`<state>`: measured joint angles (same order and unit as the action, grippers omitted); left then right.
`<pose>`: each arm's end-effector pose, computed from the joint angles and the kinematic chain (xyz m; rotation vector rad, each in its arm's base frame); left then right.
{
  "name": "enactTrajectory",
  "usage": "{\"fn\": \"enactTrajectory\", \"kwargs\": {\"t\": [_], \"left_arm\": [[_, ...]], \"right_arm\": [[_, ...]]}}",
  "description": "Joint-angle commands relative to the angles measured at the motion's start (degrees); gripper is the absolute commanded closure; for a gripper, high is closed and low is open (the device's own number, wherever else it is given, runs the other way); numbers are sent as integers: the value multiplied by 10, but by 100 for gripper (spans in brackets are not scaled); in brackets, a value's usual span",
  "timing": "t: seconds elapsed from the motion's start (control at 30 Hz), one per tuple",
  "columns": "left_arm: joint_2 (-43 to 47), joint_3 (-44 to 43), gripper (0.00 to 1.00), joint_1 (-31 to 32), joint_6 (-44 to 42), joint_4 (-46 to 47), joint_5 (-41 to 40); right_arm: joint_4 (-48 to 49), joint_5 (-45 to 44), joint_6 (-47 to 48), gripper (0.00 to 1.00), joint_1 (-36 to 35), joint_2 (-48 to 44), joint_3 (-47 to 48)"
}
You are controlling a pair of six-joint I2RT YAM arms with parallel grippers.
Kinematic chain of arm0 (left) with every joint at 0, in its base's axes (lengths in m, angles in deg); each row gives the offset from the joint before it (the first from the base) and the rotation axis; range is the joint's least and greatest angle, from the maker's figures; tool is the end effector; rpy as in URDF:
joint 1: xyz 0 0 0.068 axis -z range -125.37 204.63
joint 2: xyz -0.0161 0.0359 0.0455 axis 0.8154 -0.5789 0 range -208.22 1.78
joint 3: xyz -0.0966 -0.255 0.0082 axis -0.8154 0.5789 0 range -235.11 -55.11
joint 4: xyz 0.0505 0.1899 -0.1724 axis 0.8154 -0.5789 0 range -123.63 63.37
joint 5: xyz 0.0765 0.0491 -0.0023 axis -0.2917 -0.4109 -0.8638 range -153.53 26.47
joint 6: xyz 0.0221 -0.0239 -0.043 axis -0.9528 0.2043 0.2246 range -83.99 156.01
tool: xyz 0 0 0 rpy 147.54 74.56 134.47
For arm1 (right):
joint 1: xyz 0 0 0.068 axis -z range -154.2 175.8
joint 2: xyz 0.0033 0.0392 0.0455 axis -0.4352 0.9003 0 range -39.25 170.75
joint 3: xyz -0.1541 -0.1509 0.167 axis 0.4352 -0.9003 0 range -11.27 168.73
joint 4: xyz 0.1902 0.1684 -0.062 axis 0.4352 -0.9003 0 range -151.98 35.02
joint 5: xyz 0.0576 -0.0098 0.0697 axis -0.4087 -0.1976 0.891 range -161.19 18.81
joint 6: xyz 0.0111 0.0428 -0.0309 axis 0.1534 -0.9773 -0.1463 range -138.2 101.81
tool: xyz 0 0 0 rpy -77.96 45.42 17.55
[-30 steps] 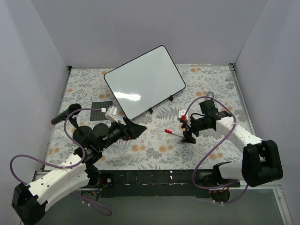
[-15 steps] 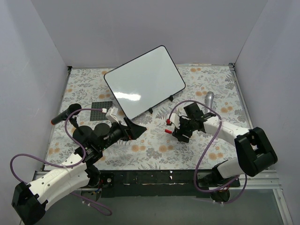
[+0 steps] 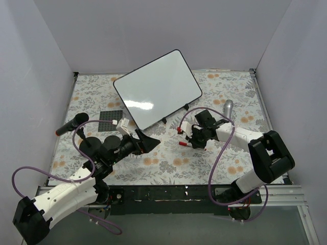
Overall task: Write a sentence on the whiteboard
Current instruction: Pick up the whiteboard marker from the center of the board, then pass from the right arm to the left
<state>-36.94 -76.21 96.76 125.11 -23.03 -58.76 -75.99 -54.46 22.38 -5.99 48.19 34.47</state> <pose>0.1254 -0.1176 0.2351 -0.8011 2.0213 -1.5834 0.2331 0.1566 0.1628 -1.6262 2.0646 0.3362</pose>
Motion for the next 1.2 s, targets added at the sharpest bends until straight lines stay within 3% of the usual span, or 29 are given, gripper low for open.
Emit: {"fn": "enactTrajectory", "kwargs": {"t": [0.0,0.27,0.6,0.7,0.87,1.17], "left_arm": [[-17,19,2,1,27,47,29],[-135,41,2,1,77,185,100],[-295,13,8,2,90,310,182],[-338,3,13,3,92,331,198],[-397,-16,32,4,100,388,239],[-462,-39,46,16,112,433,275]], "right_arm": [[-32,1,-8,99,5,10,15],[-72,188,26,99,42,-69,25],[-97,276,84,99,42,-112,19],[-107,293,98,99,42,-117,21],[-119,306,111,99,42,-117,20],[-118,307,114,99,43,-113,18]]}}
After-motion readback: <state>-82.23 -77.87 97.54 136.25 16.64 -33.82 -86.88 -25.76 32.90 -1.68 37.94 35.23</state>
